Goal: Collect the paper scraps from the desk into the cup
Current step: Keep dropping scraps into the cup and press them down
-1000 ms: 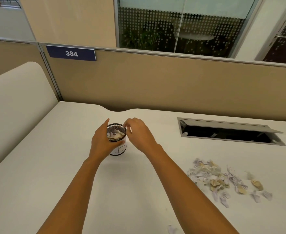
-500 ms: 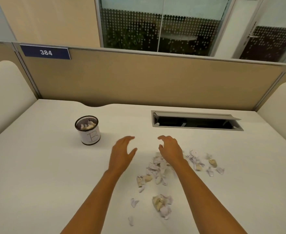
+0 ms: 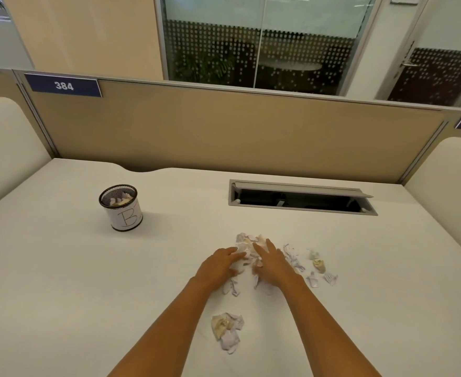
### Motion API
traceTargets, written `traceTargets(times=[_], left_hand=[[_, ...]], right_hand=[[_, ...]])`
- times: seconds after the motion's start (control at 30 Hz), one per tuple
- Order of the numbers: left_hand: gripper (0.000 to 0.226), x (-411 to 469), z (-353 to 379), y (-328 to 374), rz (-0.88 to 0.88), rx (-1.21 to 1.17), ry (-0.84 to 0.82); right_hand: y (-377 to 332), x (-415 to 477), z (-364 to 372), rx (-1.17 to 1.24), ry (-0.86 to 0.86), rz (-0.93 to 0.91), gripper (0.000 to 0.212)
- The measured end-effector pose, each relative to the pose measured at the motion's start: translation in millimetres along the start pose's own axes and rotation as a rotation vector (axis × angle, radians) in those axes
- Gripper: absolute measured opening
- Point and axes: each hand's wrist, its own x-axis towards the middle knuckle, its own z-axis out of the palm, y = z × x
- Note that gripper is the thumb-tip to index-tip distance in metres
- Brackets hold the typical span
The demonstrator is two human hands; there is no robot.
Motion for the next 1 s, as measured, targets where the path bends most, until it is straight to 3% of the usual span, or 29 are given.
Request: traceTargets(times=[0.2,0.37,0.43,0.53,0.63,0.77,1.0], left_hand=[[0.031,-2,4,7,-0.008,0.005,0.211],[0.023,-2,-1,10,-0.105,-0.09,0.293],[0.023,-2,-5,11,-0.146,-0.152,0.335],[0.02,-1,-14,8,-0.247,-0.318,0.409],[0.019,-2,-26,1,-0.342,-0.443,0.486],[0.02,-6,-45,-5,-0.418,-0.545,0.506],[0.02,-12,-66,-22,-0.499,-0.632,0.516]], right_hand=[[-1,-2,4,-0.045,0.186,-0.116,0.046],[-8,2,-8,-0.057,0.163,-0.035,0.025],[-8,2,-9,-0.012,0.226,-0.021,0.032],[-8,0,-9,0.178,0.385,-0.001,0.03],[-10,0,-15,0.515,0.512,0.073,0.023],[-17,0,-26,0.773,0.479,0.134,0.02],[-31,2,-30,1.007,0.443,0.154,0.029]])
